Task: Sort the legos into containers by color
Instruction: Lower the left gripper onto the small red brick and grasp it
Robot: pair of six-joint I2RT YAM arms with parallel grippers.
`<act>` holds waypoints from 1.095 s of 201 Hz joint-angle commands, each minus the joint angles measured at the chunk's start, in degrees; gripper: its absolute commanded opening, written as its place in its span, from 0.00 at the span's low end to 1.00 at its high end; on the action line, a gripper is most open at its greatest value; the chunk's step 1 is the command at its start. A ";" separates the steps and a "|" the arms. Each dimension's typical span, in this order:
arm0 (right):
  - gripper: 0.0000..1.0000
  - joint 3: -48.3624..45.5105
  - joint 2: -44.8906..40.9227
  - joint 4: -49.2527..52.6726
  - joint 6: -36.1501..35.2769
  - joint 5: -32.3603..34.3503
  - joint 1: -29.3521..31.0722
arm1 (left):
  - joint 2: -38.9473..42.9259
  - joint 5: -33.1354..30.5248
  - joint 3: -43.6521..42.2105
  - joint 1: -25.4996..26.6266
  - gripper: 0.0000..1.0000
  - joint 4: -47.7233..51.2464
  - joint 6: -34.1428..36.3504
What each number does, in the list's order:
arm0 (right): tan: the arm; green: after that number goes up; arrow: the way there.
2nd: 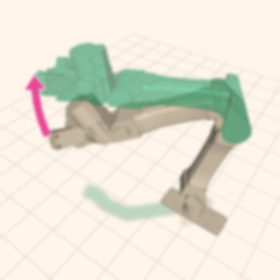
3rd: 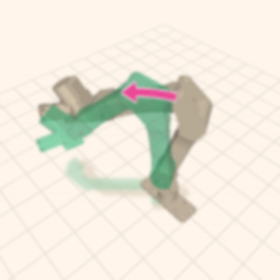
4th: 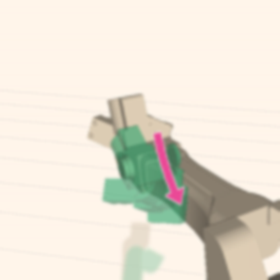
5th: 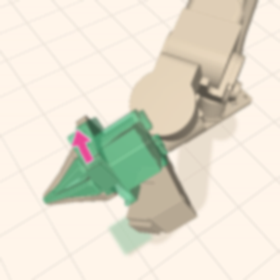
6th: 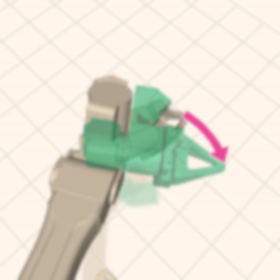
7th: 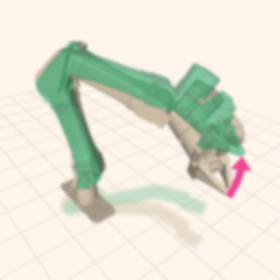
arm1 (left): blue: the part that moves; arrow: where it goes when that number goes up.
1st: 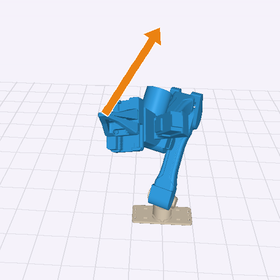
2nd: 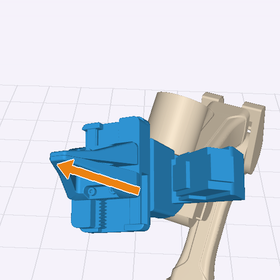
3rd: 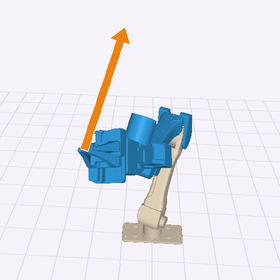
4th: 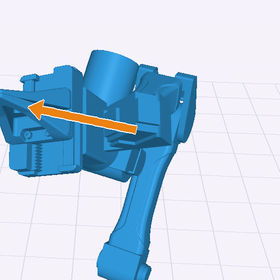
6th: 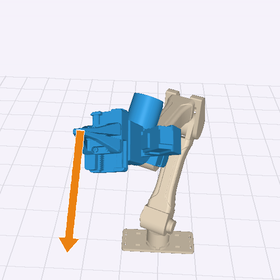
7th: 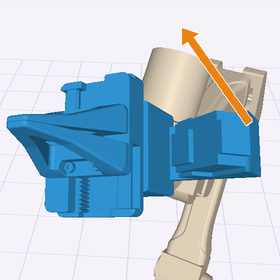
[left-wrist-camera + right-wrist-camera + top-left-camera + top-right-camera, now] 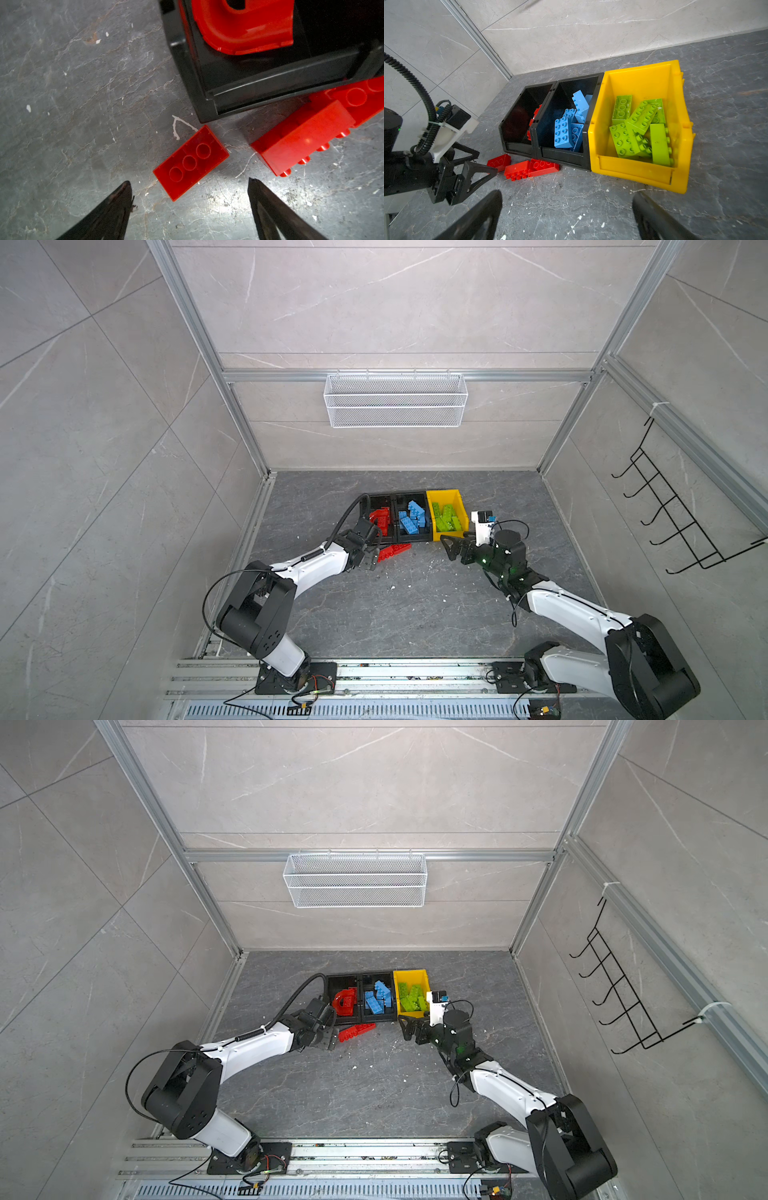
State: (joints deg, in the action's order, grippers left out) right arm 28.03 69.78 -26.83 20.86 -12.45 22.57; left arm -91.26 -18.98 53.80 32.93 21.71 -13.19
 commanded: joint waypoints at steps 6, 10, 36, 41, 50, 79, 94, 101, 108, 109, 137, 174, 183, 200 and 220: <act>1.00 1.47 -0.68 0.46 0.41 -0.77 0.06 | -2.68 4.81 3.08 -1.46 0.92 -2.72 6.83; 1.00 1.48 -0.70 0.46 0.41 -0.85 0.08 | -3.12 5.31 3.37 -1.59 0.92 -2.74 7.26; 1.00 1.43 -1.05 0.72 0.23 -0.80 0.05 | -5.69 9.68 5.31 -3.14 0.93 -2.47 8.98; 1.00 1.41 -1.03 0.73 0.23 -0.82 0.10 | -5.91 10.50 5.54 -3.39 0.92 -2.44 9.25; 1.00 1.49 -1.05 0.73 0.23 -0.80 0.08 | -6.27 11.10 5.98 -3.78 0.92 -2.39 9.59; 1.00 1.44 -1.03 0.73 0.23 -0.82 0.11 | -7.63 14.36 7.44 -5.04 0.93 -0.45 9.58; 1.00 1.49 -1.03 0.73 0.14 -0.82 0.11 | -8.04 17.17 7.55 -5.16 0.93 0.90 8.82; 1.00 1.50 -0.98 0.73 0.14 -0.79 0.11 | -7.98 18.76 7.31 -5.15 0.93 1.33 8.28; 1.00 1.44 -0.91 0.73 0.14 -0.79 0.15 | -7.79 19.80 6.78 -5.17 0.93 1.58 7.43; 1.00 1.43 -0.93 0.73 0.14 -0.81 0.13 | -7.75 19.96 6.73 -5.16 0.93 1.58 7.32; 1.00 1.61 -0.57 0.73 0.22 -1.17 0.06 | -6.36 22.96 3.98 -5.00 0.91 2.10 3.95; 1.00 1.66 -0.40 0.73 0.14 -1.19 0.11 | -0.67 23.86 0.60 -3.59 0.90 2.19 0.60; 1.00 1.62 -0.27 0.73 0.14 -1.23 0.07 | 0.97 23.71 0.02 -2.83 0.89 2.28 0.19; 1.00 1.74 -0.08 0.75 0.14 -1.25 0.13 | 3.30 21.32 -0.75 -1.57 0.89 2.35 -0.76; 1.00 1.89 0.25 0.64 0.23 -1.46 0.11 | 4.06 14.63 -0.68 -1.36 0.88 3.07 -2.63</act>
State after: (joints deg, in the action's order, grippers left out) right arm 28.08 69.76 -26.81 20.86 -13.15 22.59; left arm -89.78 1.80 52.90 31.07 23.88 -12.53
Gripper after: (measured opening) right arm 0.991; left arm 0.883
